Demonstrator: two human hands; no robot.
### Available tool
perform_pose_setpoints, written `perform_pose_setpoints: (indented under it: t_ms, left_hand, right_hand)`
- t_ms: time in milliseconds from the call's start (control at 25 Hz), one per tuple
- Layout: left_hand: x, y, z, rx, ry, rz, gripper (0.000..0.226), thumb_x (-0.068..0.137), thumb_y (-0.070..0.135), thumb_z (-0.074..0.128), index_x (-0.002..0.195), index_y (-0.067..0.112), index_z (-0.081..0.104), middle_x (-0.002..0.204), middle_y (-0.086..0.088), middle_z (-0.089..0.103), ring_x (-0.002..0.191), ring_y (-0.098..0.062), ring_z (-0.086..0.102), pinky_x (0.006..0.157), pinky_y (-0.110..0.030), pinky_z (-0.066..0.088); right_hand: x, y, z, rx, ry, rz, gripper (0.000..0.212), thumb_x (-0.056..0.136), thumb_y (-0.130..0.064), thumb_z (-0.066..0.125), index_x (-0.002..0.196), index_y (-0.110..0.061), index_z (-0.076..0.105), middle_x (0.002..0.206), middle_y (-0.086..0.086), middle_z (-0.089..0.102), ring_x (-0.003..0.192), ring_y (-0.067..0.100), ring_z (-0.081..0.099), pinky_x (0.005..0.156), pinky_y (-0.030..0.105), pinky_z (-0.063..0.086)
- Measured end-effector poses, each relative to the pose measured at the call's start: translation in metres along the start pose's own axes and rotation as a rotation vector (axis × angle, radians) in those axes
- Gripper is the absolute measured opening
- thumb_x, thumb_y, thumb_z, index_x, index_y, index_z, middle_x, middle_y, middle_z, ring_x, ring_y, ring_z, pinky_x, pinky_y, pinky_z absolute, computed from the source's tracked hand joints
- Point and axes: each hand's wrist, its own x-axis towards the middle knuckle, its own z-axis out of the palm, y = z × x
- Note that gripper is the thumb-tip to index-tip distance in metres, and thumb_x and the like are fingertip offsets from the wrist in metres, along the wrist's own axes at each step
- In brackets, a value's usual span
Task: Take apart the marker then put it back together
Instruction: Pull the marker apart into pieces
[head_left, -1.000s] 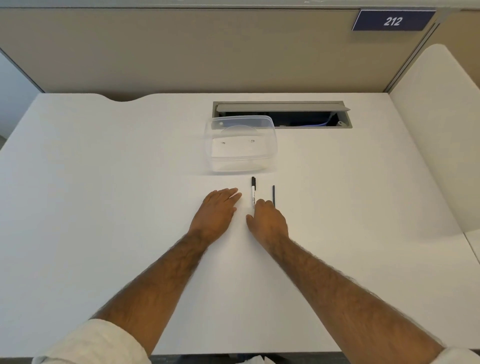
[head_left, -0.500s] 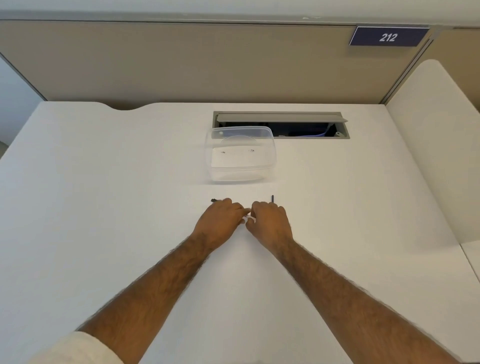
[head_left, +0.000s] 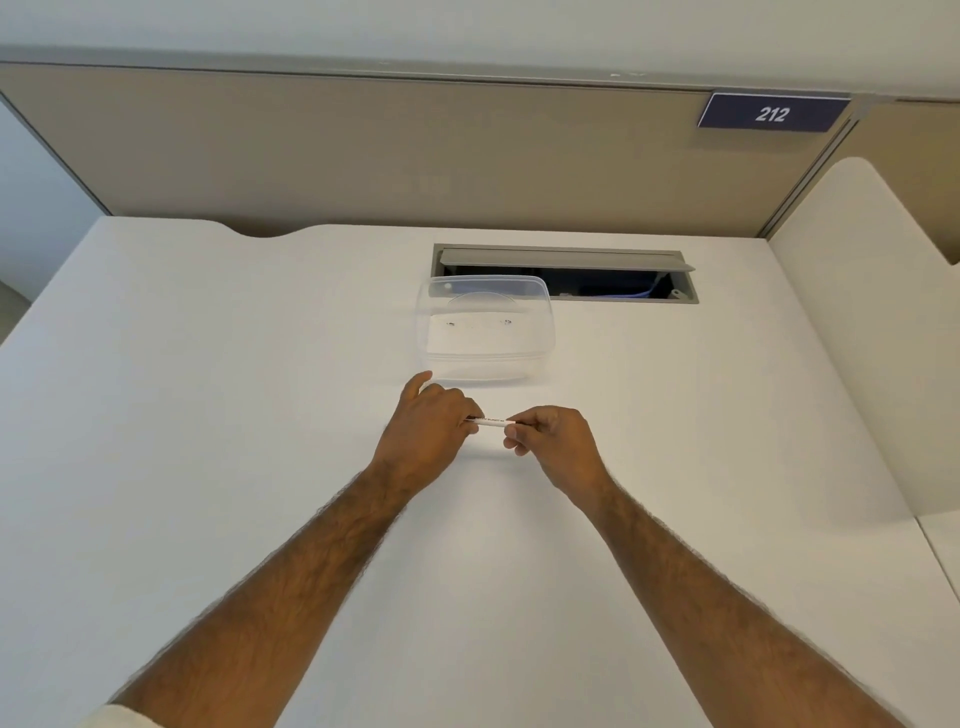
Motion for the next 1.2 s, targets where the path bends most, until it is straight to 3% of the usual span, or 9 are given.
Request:
perform_pose_setpoints:
  t_ms: [120, 200, 320, 480, 720, 840, 920, 1120, 1200]
  left_hand:
    - [0.000, 0.003, -0.007, -0.071, -0.076, 0.013, 0.024, 0.101, 0.036, 0.055, 0.118, 0.029, 0.071, 0.105, 0.009, 0.073, 0.105, -0.013, 0.061, 0.122, -0.037, 0.015]
    - [0.000, 0.005, -0.011, -0.091, -0.152, 0.058, 0.028, 0.103, 0.034, 0.050, 0.122, 0.029, 0.070, 0.105, 0.006, 0.073, 0.103, -0.017, 0.060, 0.114, -0.036, 0.028]
    - [0.001, 0.009, -0.016, -0.115, -0.188, 0.067, 0.024, 0.102, 0.028, 0.052, 0.113, 0.024, 0.073, 0.101, 0.005, 0.073, 0.095, -0.020, 0.060, 0.090, -0.033, 0.042]
    - [0.002, 0.015, -0.019, -0.238, -0.216, -0.071, 0.015, 0.098, 0.026, 0.058, 0.100, 0.022, 0.072, 0.093, 0.005, 0.070, 0.089, -0.018, 0.061, 0.075, -0.034, 0.047]
    - [-0.001, 0.025, -0.019, -0.269, -0.144, -0.087, 0.010, 0.093, 0.027, 0.065, 0.097, 0.021, 0.073, 0.089, 0.007, 0.066, 0.086, -0.016, 0.060, 0.073, -0.033, 0.047]
    - [0.002, 0.021, -0.021, -0.209, -0.262, -0.085, 0.019, 0.095, 0.040, 0.061, 0.104, 0.026, 0.071, 0.097, 0.010, 0.069, 0.093, -0.014, 0.060, 0.080, -0.036, 0.050]
    - [0.005, 0.013, -0.023, -0.206, -0.366, -0.086, 0.019, 0.100, 0.038, 0.054, 0.097, 0.030, 0.071, 0.097, 0.011, 0.072, 0.094, -0.012, 0.060, 0.085, -0.037, 0.051]
    - [0.005, 0.008, -0.023, -0.143, -0.253, -0.073, 0.016, 0.093, 0.043, 0.063, 0.087, 0.033, 0.074, 0.080, 0.012, 0.069, 0.087, -0.008, 0.049, 0.069, -0.031, 0.038]
    - [0.005, 0.008, -0.025, -0.155, -0.289, -0.078, 0.018, 0.093, 0.046, 0.062, 0.087, 0.034, 0.073, 0.082, 0.012, 0.070, 0.087, -0.010, 0.053, 0.070, -0.034, 0.044]
  right_hand:
    - [-0.001, -0.003, -0.003, -0.027, -0.013, -0.045, 0.010, 0.090, -0.014, 0.070, 0.084, -0.008, 0.076, 0.073, 0.005, 0.077, 0.064, 0.017, 0.069, 0.075, 0.038, 0.057]
    - [-0.001, -0.004, -0.004, -0.040, -0.051, -0.071, 0.011, 0.091, -0.015, 0.070, 0.085, -0.007, 0.075, 0.073, 0.005, 0.077, 0.064, 0.017, 0.068, 0.074, 0.037, 0.056]
    - [-0.002, -0.007, -0.007, -0.066, -0.128, -0.046, 0.018, 0.093, -0.018, 0.068, 0.086, -0.003, 0.074, 0.076, 0.011, 0.076, 0.062, 0.019, 0.064, 0.070, 0.038, 0.054]
    - [-0.006, -0.009, -0.012, -0.025, -0.165, -0.027, 0.022, 0.097, -0.019, 0.062, 0.086, -0.001, 0.069, 0.073, 0.010, 0.072, 0.061, 0.017, 0.059, 0.055, 0.018, 0.042]
    - [-0.010, -0.006, -0.008, 0.018, -0.120, -0.023, 0.035, 0.101, -0.023, 0.055, 0.075, -0.001, 0.061, 0.058, 0.007, 0.058, 0.057, 0.018, 0.046, 0.057, 0.027, 0.038]
    - [-0.010, -0.006, -0.010, 0.020, -0.096, -0.056, 0.034, 0.101, -0.023, 0.056, 0.075, -0.001, 0.061, 0.058, 0.007, 0.058, 0.057, 0.017, 0.045, 0.057, 0.027, 0.037]
    - [-0.009, -0.007, -0.012, -0.004, -0.088, -0.077, 0.034, 0.101, -0.023, 0.056, 0.076, -0.001, 0.061, 0.058, 0.006, 0.057, 0.057, 0.016, 0.044, 0.057, 0.027, 0.036]
    - [-0.010, -0.006, -0.010, 0.005, -0.097, -0.083, 0.033, 0.101, -0.021, 0.056, 0.077, 0.000, 0.061, 0.059, 0.007, 0.057, 0.059, 0.018, 0.047, 0.059, 0.029, 0.037]
    - [-0.011, -0.005, -0.009, -0.003, -0.086, -0.098, 0.032, 0.101, -0.021, 0.057, 0.077, -0.001, 0.062, 0.059, 0.006, 0.058, 0.057, 0.016, 0.046, 0.058, 0.028, 0.038]
